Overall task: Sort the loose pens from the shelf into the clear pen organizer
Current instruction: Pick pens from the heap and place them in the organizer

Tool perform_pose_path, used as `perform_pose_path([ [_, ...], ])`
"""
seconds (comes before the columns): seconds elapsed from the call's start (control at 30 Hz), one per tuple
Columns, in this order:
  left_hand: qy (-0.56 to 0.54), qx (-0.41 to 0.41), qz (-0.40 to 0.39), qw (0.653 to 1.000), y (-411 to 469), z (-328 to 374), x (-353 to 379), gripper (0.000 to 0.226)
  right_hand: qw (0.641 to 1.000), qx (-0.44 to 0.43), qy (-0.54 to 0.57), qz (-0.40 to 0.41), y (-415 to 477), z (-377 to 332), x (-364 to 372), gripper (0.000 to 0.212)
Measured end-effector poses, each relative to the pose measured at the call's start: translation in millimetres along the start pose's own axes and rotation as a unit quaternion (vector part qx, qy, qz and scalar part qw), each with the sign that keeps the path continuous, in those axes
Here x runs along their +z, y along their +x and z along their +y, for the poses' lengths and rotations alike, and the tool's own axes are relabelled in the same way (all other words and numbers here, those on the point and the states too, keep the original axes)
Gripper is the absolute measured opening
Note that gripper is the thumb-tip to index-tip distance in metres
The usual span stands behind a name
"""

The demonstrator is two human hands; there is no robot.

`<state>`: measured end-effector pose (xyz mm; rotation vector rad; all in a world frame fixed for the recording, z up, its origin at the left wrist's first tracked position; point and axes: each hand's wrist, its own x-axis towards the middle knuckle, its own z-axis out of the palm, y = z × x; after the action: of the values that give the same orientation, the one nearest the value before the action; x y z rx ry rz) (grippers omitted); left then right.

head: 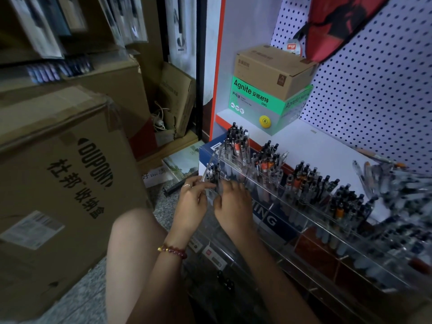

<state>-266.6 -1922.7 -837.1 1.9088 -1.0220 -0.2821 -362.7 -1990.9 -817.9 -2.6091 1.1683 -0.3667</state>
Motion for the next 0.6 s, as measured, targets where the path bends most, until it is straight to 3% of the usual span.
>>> perform_pose_path([
  [0.23,0.017,-0.024,-0.017,0.999,4,1,7,0.051,0.999,-0.004,0.039,0.031,-11,12,-2,0.035],
  [0.47,0.009,-0.016,0.009,1.0,2,1,3,0.047,0.991,-0.069,0.078,0.082,-19,23,-8,0.019],
  [0.6,-0.004,0.012,0.045,0.999,6,10,-6,0.039,0.992,-0.082,0.085,0.05,-19,32,-20,0.019],
])
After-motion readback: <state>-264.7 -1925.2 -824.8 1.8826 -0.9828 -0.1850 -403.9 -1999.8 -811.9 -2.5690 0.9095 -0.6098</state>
